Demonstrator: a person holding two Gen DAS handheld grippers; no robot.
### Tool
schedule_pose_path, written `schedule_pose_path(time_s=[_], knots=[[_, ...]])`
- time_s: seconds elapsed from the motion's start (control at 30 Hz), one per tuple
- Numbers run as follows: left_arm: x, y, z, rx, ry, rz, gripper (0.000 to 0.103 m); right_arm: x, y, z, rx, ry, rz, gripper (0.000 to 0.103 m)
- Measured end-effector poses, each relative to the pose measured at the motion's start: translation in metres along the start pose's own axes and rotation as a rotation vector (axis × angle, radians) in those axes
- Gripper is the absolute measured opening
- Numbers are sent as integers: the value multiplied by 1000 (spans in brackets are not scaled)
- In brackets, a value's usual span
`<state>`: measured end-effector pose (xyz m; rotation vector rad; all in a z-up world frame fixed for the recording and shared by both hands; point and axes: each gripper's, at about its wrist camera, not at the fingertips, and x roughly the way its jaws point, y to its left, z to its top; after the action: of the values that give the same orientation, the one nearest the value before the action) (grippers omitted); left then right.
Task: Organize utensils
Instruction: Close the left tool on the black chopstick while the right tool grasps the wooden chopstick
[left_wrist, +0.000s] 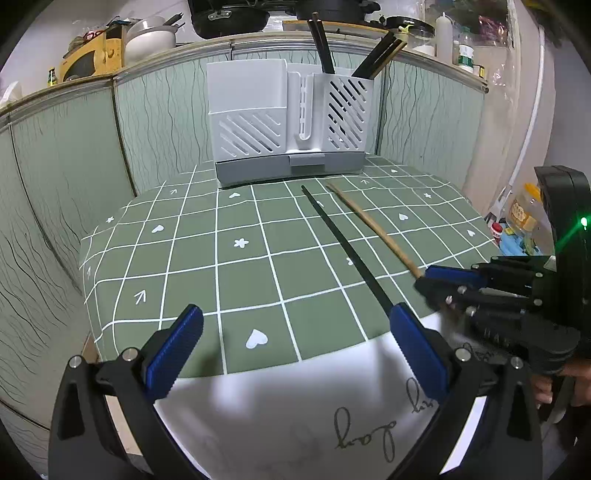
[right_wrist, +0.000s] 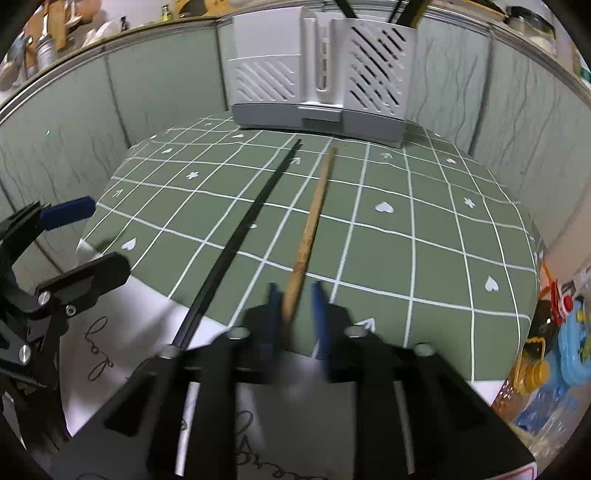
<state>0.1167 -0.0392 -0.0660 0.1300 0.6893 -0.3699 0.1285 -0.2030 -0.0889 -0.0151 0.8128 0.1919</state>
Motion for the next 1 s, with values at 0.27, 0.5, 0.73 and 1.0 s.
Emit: schedule_pose_path(time_s=[0.27, 0.5, 0.73, 1.0], knots=[[3, -6, 0, 10, 3, -19, 98, -1, -11, -1, 61, -2, 2, 6], [7, -24, 3, 53, 1, -39, 98, -8, -29, -6, 102, -10, -2, 6], [24, -38, 7, 65, 50, -51, 86, -16, -44, -10, 143, -28, -8, 6], [48, -46, 14, 63, 96, -54, 60, -16, -44, -4, 121, -21, -17, 6]])
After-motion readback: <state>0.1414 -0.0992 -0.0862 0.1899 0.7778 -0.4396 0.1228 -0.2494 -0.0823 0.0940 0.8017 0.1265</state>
